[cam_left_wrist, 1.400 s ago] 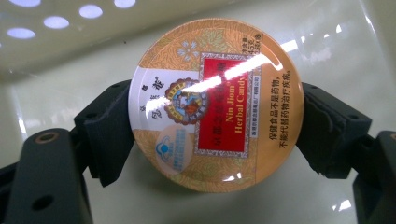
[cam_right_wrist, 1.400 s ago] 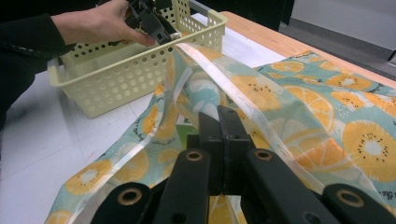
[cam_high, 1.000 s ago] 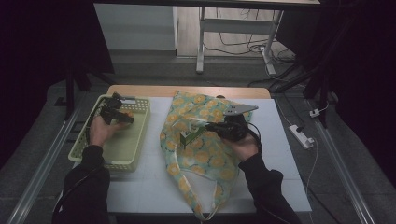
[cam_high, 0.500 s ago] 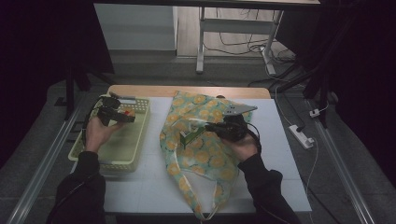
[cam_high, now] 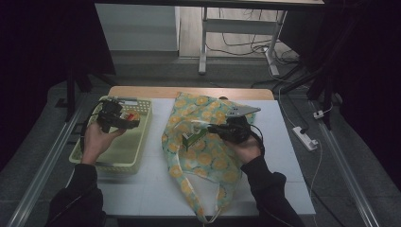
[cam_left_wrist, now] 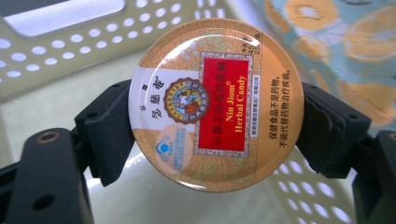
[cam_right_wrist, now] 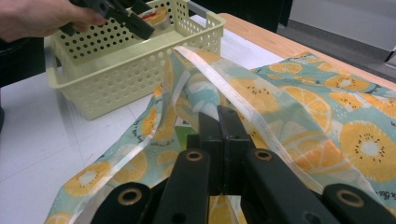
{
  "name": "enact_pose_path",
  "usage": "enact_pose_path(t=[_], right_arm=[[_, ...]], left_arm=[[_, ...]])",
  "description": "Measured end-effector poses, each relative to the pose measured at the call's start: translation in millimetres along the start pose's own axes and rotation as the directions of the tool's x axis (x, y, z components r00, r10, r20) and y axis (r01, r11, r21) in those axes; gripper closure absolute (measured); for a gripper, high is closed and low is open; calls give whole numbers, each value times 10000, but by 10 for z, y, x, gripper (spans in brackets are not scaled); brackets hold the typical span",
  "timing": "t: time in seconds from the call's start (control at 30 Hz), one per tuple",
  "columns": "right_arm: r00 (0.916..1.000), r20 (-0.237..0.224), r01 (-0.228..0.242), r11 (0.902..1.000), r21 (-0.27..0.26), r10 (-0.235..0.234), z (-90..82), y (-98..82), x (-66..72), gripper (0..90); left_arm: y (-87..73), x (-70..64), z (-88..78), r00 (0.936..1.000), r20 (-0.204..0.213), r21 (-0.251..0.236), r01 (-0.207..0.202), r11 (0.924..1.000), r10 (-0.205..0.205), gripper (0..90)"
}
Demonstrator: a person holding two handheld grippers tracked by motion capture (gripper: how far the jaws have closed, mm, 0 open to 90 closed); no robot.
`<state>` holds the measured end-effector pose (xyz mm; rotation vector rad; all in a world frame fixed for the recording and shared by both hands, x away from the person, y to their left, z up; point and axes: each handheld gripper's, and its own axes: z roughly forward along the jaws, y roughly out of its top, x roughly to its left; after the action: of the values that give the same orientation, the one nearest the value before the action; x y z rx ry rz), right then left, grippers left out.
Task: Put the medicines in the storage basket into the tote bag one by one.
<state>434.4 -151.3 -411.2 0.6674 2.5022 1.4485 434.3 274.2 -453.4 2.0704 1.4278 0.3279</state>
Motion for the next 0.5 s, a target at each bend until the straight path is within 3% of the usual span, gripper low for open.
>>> enact_pose_path(t=[0.5], right_arm=[[10000, 0, -8, 10000, -47, 8, -7, 4, 4, 894]], left_arm=[[-136, -384, -234, 9959, 543, -756, -687, 9948, 729, 208]])
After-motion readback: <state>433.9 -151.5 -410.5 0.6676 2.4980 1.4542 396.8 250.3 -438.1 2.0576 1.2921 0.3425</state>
